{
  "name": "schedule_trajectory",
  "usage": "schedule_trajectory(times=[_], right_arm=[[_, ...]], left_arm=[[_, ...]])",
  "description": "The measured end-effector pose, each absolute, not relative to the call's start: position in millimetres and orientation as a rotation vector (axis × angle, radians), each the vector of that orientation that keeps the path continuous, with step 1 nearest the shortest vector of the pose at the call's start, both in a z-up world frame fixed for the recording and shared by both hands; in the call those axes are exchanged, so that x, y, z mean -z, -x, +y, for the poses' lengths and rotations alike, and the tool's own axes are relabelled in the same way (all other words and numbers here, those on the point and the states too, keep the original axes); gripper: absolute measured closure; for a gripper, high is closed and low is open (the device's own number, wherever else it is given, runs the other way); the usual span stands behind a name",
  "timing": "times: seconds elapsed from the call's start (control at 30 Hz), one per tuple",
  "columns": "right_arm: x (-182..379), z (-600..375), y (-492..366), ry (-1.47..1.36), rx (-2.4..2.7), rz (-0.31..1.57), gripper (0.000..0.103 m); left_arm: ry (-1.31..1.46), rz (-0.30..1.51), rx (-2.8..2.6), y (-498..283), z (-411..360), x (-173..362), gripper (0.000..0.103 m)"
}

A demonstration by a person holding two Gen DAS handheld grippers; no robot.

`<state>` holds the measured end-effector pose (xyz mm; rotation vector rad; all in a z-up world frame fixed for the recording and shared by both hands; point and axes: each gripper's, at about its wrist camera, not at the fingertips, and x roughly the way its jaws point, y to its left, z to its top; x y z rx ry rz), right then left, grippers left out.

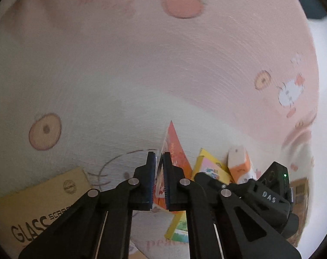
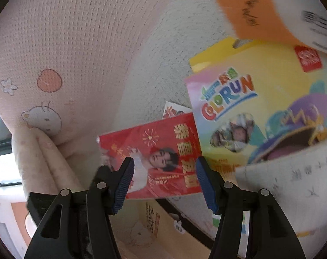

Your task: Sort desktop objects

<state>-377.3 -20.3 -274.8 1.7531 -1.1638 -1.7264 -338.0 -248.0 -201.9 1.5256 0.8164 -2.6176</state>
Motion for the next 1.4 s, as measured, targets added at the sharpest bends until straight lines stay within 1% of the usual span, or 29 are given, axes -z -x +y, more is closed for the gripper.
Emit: schedule_trajectory(times=[0.1, 0.17, 0.23, 0.27, 0.3, 0.47, 0.53, 0.7, 0.77, 0.8, 0.83, 0.9, 0.97, 1.0, 1.13, 1.17, 1.27, 1.37, 1.4], right_arm=[[265, -21, 370, -1.731, 1.781, -1.102, 0.046], [248, -24, 364, -1.689, 1.88, -0.973, 0.046], [230, -28, 354, -1.64, 1.986, -0.783, 0.046], [219, -35, 346, -1.598, 2.059, -0.625, 0.046], [215, -38, 340, -1.571, 2.094, -0.522, 0.046], [213, -74, 293, -1.356, 2.192, 0.117, 0.046], [219, -75, 283, -1.321, 2.209, 0.202, 0.046], [231, -90, 285, -1.292, 2.224, 0.28, 0.046], [233, -97, 287, -1.266, 2.251, 0.323, 0.046], [233, -99, 288, -1.251, 2.27, 0.345, 0.048], [233, -99, 289, -1.239, 2.275, 0.345, 0.059], [232, -101, 290, -1.211, 2.263, 0.339, 0.074], [233, -104, 286, -1.188, 2.254, 0.386, 0.076], [232, -104, 282, -1.166, 2.26, 0.414, 0.079], [231, -104, 271, -1.1, 2.277, 0.487, 0.086], [230, -103, 270, -1.086, 2.281, 0.495, 0.087], [224, -98, 266, -1.041, 2.295, 0.502, 0.092], [218, -94, 265, -1.027, 2.288, 0.481, 0.094], [218, -93, 265, -1.028, 2.284, 0.478, 0.094]], left_arm=[[-1.536, 0.827, 2.612, 335, -246, 197, 0.097], [-1.548, 0.839, 2.595, 337, -246, 197, 0.097], [-1.568, 0.85, 2.58, 338, -246, 195, 0.097], [-1.58, 0.858, 2.571, 338, -248, 194, 0.097], [-1.595, 0.865, 2.562, 338, -247, 194, 0.097], [-1.64, 0.857, 2.553, 340, -239, 191, 0.097], [-1.654, 0.848, 2.552, 342, -235, 191, 0.097], [-1.717, 0.899, 2.538, 343, -235, 190, 0.096], [-1.748, 0.949, 2.524, 344, -235, 191, 0.095], [-1.763, 0.977, 2.515, 345, -235, 192, 0.095], [-1.772, 0.984, 2.501, 346, -235, 192, 0.094], [-1.79, 0.991, 2.477, 348, -234, 193, 0.094], [-1.792, 0.942, 2.466, 349, -231, 193, 0.094], [-1.796, 0.921, 2.46, 349, -230, 193, 0.093], [-1.853, 0.971, 2.413, 349, -228, 202, 0.092], [-1.866, 0.97, 2.404, 349, -227, 203, 0.09], [-1.892, 0.966, 2.397, 349, -225, 208, 0.081], [-1.886, 0.989, 2.389, 349, -224, 212, 0.082], [-1.882, 0.994, 2.392, 349, -223, 211, 0.089]])
